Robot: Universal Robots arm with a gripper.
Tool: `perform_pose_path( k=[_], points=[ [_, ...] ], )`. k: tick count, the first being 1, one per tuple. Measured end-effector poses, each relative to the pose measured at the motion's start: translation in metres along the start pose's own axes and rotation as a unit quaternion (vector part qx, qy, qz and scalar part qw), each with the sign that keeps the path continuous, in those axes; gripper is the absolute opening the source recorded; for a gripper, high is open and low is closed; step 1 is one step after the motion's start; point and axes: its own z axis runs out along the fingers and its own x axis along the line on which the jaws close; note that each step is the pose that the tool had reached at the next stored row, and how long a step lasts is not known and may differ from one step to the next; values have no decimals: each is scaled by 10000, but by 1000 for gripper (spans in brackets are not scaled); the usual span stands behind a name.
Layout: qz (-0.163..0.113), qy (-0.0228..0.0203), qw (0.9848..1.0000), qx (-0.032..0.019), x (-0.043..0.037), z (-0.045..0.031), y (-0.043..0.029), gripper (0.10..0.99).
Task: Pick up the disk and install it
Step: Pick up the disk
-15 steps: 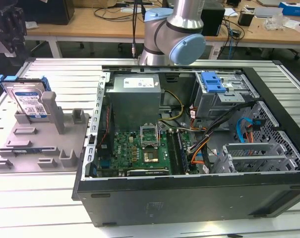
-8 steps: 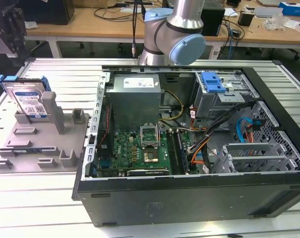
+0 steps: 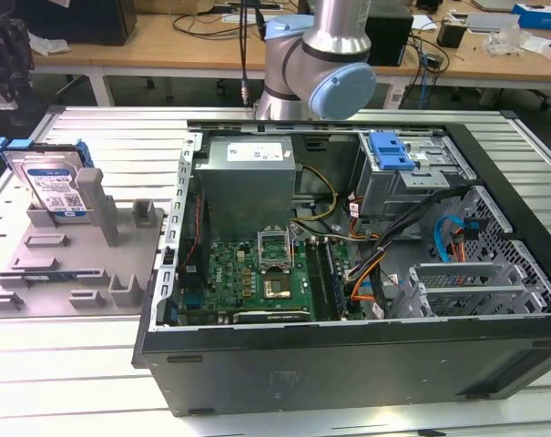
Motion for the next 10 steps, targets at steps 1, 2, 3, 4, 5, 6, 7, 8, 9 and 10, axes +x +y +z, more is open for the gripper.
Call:
perform_pose_path(
  k=[1,2,3,4,5,6,7,8,9,10],
  points=[
    [0,0,10000,8,-1,3,19,424],
    [0,1,10000,14,-2,5,33,424],
    [3,1,10000,17,-3,8,46,424],
    [14,1,10000,19,-3,10,53,424],
    [42,0,10000,20,-3,14,58,424],
    [86,0,10000,18,-4,16,61,424],
    [121,0,9999,17,-4,18,63,424],
    [181,-1,9998,16,-5,23,67,424],
    [209,-1,9998,15,-5,25,71,424],
    [231,-2,9997,14,-5,26,75,424]
  ],
)
